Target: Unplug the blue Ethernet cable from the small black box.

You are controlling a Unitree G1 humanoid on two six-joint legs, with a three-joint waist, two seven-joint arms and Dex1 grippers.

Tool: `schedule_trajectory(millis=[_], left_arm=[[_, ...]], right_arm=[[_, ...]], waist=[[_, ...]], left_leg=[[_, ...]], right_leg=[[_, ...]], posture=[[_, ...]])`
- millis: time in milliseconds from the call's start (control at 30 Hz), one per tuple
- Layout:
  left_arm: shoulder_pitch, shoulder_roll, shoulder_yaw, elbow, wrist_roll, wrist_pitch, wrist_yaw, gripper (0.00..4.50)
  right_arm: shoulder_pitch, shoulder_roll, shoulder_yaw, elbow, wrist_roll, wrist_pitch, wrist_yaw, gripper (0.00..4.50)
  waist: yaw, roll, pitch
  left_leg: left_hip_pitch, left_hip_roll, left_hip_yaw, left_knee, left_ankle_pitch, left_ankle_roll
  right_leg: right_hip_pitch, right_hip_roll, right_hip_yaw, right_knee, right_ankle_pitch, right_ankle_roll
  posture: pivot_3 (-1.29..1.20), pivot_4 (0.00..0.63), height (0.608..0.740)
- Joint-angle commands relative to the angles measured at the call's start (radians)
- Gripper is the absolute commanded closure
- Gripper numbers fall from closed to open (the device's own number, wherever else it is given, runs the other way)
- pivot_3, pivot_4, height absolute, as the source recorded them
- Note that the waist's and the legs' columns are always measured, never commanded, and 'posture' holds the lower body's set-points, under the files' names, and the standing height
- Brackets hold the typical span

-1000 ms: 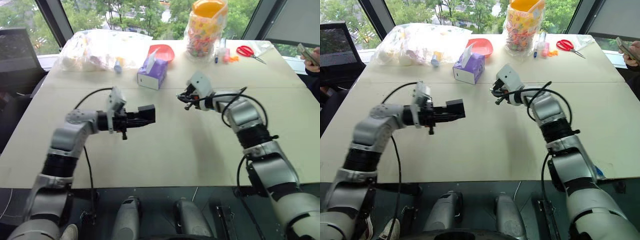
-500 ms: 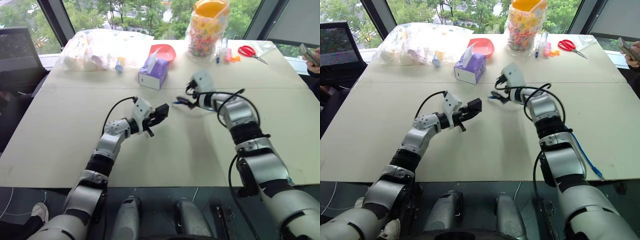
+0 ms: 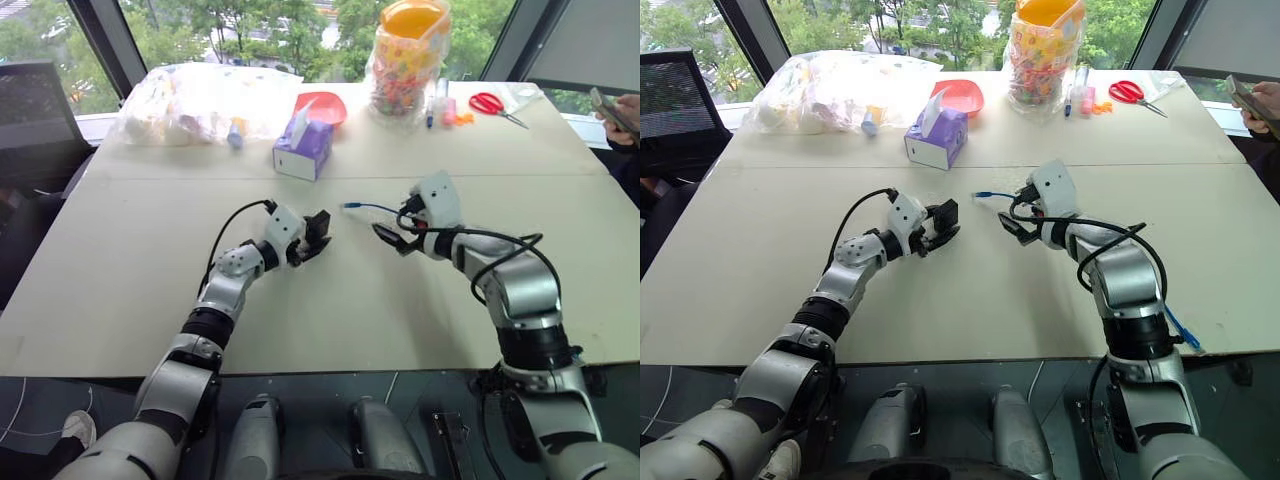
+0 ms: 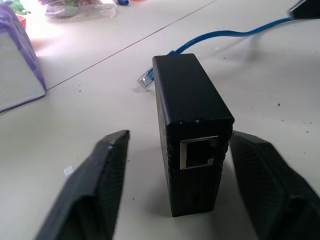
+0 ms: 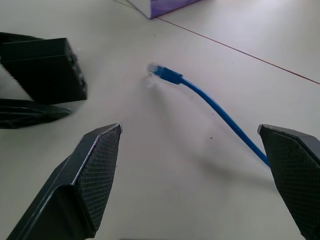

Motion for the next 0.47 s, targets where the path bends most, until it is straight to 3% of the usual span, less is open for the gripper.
schedule_trajectory(millis=[33,233,333,467], left_arm=[[0.037,0.042,0.035,-0.019,-0.024,0.069,-0.033,0.03],[0.118,0.122,0.092,-0.347,-0.155,0.344,-0.104,0.03],[0.185,0.193,0.105,-0.596,-0.284,0.584,-0.182,0.03],[0.24,0.302,0.11,-0.79,-0.376,0.749,-0.261,0.03]], right_arm=[[0.021,-0.032,-0.01,-0.102,0.029,0.03,0.018,0.0],[0.076,-0.106,-0.027,-0.213,0.109,0.06,0.106,0.0],[0.077,-0.155,-0.044,-0.237,0.161,0.083,0.154,0.0],[0.086,-0.23,-0.031,-0.273,0.212,0.073,0.229,0.0]], waist=[[-0.001,0.0,0.0],[-0.003,0.0,0.0],[0.001,0.0,0.0],[0.006,-0.001,0.001]], left_leg=[[0.0,0.0,0.0,0.0,0.0,0.0],[-0.001,0.001,-0.001,-0.002,0.0,0.0],[-0.002,0.001,-0.001,-0.002,0.0,0.0],[-0.001,0.0,-0.001,0.0,0.0,0.0]], right_leg=[[0.0,0.0,0.0,0.0,0.0,0.0],[-0.001,0.001,0.0,0.0,0.0,0.0],[-0.002,0.001,0.0,0.0,0.0,0.0],[0.0,-0.001,-0.001,-0.001,0.0,-0.001]], posture=[[0.0,0.15,0.735],[0.0,0.15,0.735],[0.0,0.15,0.735],[0.0,0.15,0.735]])
